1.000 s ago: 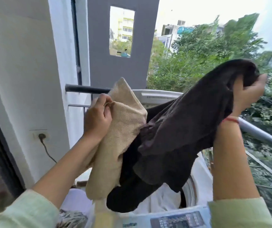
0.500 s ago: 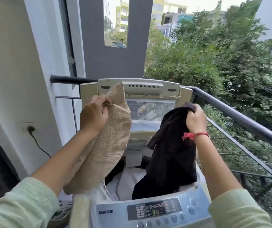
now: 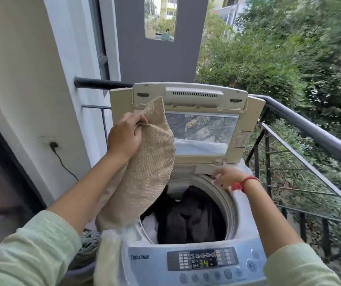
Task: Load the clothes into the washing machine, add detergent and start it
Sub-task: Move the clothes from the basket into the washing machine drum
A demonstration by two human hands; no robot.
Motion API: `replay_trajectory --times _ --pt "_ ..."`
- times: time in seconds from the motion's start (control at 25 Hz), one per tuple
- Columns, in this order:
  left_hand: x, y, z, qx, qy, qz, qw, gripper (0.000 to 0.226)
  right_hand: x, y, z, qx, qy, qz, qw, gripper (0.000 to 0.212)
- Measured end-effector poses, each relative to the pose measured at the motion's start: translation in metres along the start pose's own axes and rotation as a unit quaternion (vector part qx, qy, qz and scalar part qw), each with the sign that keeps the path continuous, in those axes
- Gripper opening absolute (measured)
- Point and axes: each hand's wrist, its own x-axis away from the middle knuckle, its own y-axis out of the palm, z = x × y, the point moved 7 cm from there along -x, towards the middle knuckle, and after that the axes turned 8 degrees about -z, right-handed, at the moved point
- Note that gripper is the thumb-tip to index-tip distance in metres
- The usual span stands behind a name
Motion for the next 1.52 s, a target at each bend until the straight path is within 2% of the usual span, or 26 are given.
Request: replay_trajectory --times 0.08,0.12,0.2,0.28,0.36,0.44,0.48,0.56,0.64,0.72,0.76,0.84,0.92,0.96,1.0,1.04,1.08,1.12,1.16,1.2,1.28,1.32,1.4,1.44,1.48,1.52 --pt "-0.002 0.003 -0.003 -0.001 0.007 -0.040 0.999 0.018 0.005 -0.031 -0.045 -0.087 -0.140 0.128 0.978 0.062" --pt "-0.003 0.006 -0.002 0.001 0.017 -0.070 0.997 0.017 0.012 -0.040 -0.071 -0.159 -0.224 0.149 0.950 0.075" --pt "-0.003 0.009 0.006 0.019 0.052 -0.139 0.989 0.020 0.027 -0.047 -0.121 -0.250 -0.353 0.125 0.893 0.095" --pt "0.000 0.010 0.013 0.054 0.080 -0.207 0.974 0.021 0.028 -0.047 -0.153 -0.245 -0.389 0.085 0.884 0.098" --pt "0.005 0.011 0.014 0.078 0.073 -0.257 0.960 0.016 0.021 -0.043 -0.165 -0.234 -0.400 0.039 0.885 0.078" --pt "0.012 0.009 0.011 0.105 0.045 -0.268 0.957 0.022 0.018 -0.043 -0.165 -0.299 -0.427 0.019 0.853 0.033" --pt "0.017 0.011 0.003 0.115 0.020 -0.276 0.954 0.033 0.020 -0.049 -0.160 -0.333 -0.434 0.050 0.836 0.019" --pt "0.034 0.024 -0.025 0.069 -0.039 -0.331 0.940 0.053 0.025 -0.073 -0.137 -0.413 -0.422 0.153 0.793 0.020" --pt "0.056 0.042 -0.049 -0.006 -0.069 -0.389 0.919 0.035 0.037 -0.104 -0.100 -0.489 -0.401 0.257 0.731 0.025" --pt "0.058 0.049 -0.052 -0.040 -0.089 -0.371 0.924 0.022 0.055 -0.126 -0.066 -0.482 -0.381 0.355 0.705 0.024" --pt "0.045 0.049 -0.043 -0.054 -0.082 -0.329 0.939 0.021 0.064 -0.132 -0.048 -0.474 -0.365 0.401 0.694 0.023" --pt "0.008 0.041 -0.007 -0.082 -0.043 -0.214 0.972 0.018 0.079 -0.137 -0.014 -0.502 -0.335 0.473 0.642 0.024" --pt "-0.021 0.032 0.035 -0.095 0.019 -0.110 0.989 0.031 0.086 -0.135 0.018 -0.562 -0.318 0.491 0.584 0.026" --pt "-0.027 0.035 0.049 -0.091 0.042 -0.089 0.991 0.039 0.084 -0.132 0.035 -0.595 -0.305 0.477 0.570 0.026" --pt "-0.029 0.044 0.055 -0.085 0.051 -0.107 0.989 0.043 0.080 -0.126 0.050 -0.619 -0.287 0.449 0.578 0.027" --pt "-0.025 0.059 0.054 -0.087 0.050 -0.164 0.981 0.044 0.070 -0.119 0.064 -0.622 -0.257 0.407 0.618 0.027" --pt "-0.014 0.077 0.047 -0.098 0.033 -0.263 0.959 0.041 0.058 -0.107 0.074 -0.602 -0.226 0.339 0.687 0.025" --pt "0.003 0.095 0.036 -0.123 0.004 -0.390 0.912 0.035 0.044 -0.090 0.079 -0.557 -0.190 0.244 0.771 0.020" --pt "0.025 0.106 0.025 -0.148 -0.023 -0.504 0.851 0.028 0.033 -0.067 0.081 -0.505 -0.160 0.127 0.839 0.013" --pt "0.045 0.111 0.014 -0.159 -0.048 -0.586 0.793 0.023 0.028 -0.041 0.080 -0.459 -0.141 0.009 0.877 0.010" --pt "0.078 0.117 -0.001 -0.151 -0.069 -0.677 0.717 0.019 0.025 -0.003 0.075 -0.399 -0.133 -0.155 0.894 0.011" --pt "0.091 0.124 -0.007 -0.149 -0.064 -0.700 0.696 0.017 0.024 0.007 0.071 -0.362 -0.123 -0.189 0.905 0.011" --pt "0.104 0.147 -0.022 -0.152 -0.053 -0.718 0.677 0.020 0.004 0.016 0.071 -0.250 -0.059 -0.168 0.952 0.010" --pt "0.106 0.162 -0.032 -0.155 -0.054 -0.714 0.680 0.020 -0.011 0.011 0.072 -0.175 -0.023 -0.110 0.978 0.010" --pt "0.102 0.176 -0.040 -0.152 -0.060 -0.688 0.707 0.023 -0.027 0.002 0.069 -0.077 -0.004 -0.018 0.997 0.012" --pt "0.088 0.187 -0.048 -0.146 -0.076 -0.629 0.760 0.029 -0.038 -0.007 0.059 0.027 -0.002 0.088 0.996 0.017"
